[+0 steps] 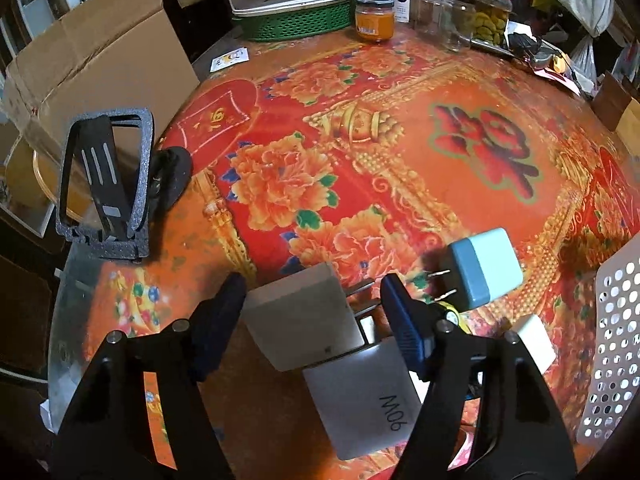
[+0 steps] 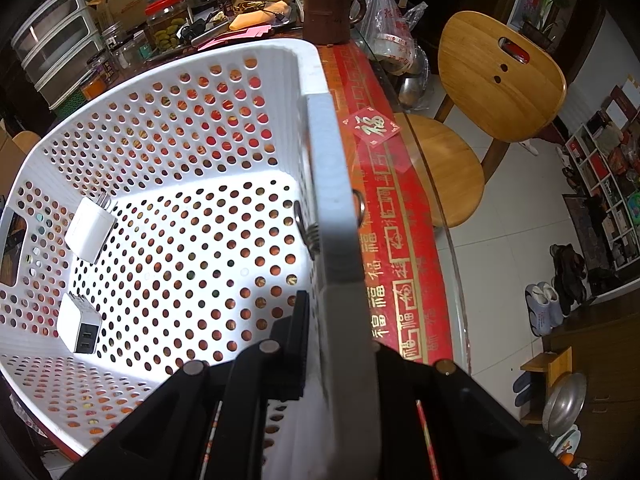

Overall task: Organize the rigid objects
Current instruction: 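Carry the pronged charger into the basket and open the left tool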

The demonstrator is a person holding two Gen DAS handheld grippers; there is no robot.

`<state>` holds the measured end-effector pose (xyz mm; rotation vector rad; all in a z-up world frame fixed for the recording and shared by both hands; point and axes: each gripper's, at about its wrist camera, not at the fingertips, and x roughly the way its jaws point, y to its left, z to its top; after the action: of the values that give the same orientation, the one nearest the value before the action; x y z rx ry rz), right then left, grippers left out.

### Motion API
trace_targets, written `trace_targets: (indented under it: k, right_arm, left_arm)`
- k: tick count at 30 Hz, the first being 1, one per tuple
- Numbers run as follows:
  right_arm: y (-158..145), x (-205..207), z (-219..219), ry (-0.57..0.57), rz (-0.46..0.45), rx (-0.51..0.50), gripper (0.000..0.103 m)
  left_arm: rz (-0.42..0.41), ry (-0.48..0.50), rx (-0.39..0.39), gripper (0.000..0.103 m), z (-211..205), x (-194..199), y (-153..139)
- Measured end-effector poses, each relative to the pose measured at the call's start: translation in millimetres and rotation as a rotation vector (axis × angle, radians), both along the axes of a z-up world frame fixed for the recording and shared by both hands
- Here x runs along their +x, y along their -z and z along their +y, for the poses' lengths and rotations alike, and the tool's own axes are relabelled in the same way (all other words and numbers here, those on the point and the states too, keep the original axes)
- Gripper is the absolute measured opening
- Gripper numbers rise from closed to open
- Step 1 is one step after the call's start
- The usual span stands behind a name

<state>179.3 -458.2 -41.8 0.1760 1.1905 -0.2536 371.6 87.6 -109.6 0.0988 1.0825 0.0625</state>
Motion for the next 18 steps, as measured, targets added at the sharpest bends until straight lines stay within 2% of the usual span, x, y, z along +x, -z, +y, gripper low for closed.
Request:
trace_targets:
  k: [9, 18]
  right_arm:
    - [-0.3, 0.7, 0.3, -0.002, 0.001, 0.0, 0.008]
    - [-1.1, 2.2, 0.1, -0.003, 0.007, -0.007, 0.008]
  left_arm:
    - [-0.067, 0.034, 0.049, 0.067, -13.5, -10.0, -17.9]
    - [-0.172, 0.084, 0.069, 0.067, -39.0, -30.5, -72.6]
